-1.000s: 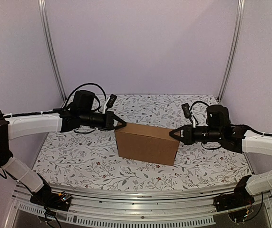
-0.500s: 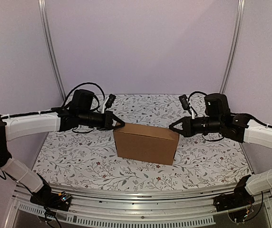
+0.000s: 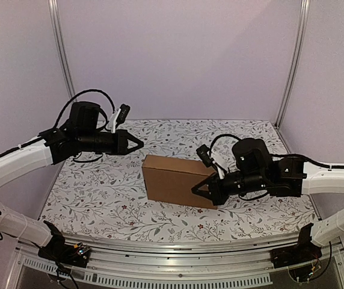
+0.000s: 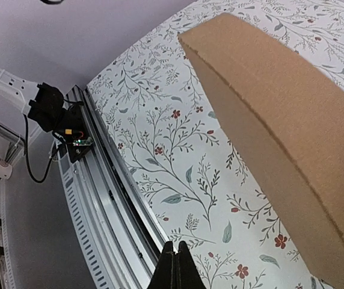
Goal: Fold the paper box
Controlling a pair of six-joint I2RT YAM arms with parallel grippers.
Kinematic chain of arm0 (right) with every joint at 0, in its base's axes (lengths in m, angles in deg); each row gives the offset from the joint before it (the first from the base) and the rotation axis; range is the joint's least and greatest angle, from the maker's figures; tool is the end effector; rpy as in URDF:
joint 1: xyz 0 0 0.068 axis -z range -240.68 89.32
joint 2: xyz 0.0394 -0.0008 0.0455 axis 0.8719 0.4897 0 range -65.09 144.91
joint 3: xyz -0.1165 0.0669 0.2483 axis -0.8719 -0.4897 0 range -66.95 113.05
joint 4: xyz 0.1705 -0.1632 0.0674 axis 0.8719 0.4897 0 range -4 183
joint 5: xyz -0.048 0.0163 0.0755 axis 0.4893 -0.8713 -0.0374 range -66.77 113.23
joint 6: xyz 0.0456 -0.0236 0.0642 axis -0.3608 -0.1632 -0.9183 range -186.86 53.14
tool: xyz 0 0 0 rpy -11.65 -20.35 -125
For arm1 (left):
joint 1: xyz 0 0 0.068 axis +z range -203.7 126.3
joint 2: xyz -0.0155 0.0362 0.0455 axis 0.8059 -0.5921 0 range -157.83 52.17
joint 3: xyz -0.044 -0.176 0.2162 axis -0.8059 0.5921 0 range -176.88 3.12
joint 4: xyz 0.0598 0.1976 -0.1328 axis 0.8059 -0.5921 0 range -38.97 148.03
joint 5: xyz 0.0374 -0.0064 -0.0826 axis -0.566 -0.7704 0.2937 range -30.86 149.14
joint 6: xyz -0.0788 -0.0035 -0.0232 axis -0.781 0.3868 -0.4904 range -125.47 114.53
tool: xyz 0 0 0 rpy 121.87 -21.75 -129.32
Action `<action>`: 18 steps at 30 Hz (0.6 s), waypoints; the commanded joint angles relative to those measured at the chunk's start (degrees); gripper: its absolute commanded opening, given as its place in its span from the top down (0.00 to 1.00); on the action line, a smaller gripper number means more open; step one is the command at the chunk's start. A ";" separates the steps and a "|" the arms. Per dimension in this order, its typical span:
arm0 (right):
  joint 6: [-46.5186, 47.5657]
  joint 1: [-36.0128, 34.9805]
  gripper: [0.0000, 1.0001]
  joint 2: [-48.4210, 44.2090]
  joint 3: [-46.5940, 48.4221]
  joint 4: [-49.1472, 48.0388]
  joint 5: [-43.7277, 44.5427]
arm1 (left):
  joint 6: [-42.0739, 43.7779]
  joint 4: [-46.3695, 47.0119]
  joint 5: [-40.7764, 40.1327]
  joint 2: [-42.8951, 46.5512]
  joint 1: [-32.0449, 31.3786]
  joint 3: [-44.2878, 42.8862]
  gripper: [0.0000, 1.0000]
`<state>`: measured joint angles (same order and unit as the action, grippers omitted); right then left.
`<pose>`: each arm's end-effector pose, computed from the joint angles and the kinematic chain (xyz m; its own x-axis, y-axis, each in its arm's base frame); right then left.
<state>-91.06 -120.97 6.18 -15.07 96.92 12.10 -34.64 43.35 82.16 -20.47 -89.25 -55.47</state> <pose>0.1324 0.2600 0.2810 -0.6114 -0.2599 -0.7474 -0.7501 0.4912 0.4428 0.2250 -0.1952 0.3104 -0.7383 -0.0237 -0.6740 0.5203 0.6158 -0.5916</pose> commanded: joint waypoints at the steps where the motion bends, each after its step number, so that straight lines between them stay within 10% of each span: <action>1: 1.19 -7.17 1.00 4.74 -3.14 -0.09 13.26 | 2.86 -5.57 -7.54 2.04 0.22 -0.67 0.97; 18: -6.95 -11.70 1.00 24.59 -6.43 -0.90 33.84 | 3.26 -6.38 -12.51 2.68 0.22 1.67 1.00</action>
<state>-94.87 -132.36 29.32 -20.69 96.28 39.96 -32.06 38.43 70.73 -17.91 -89.25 -54.86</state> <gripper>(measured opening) 0.005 0.004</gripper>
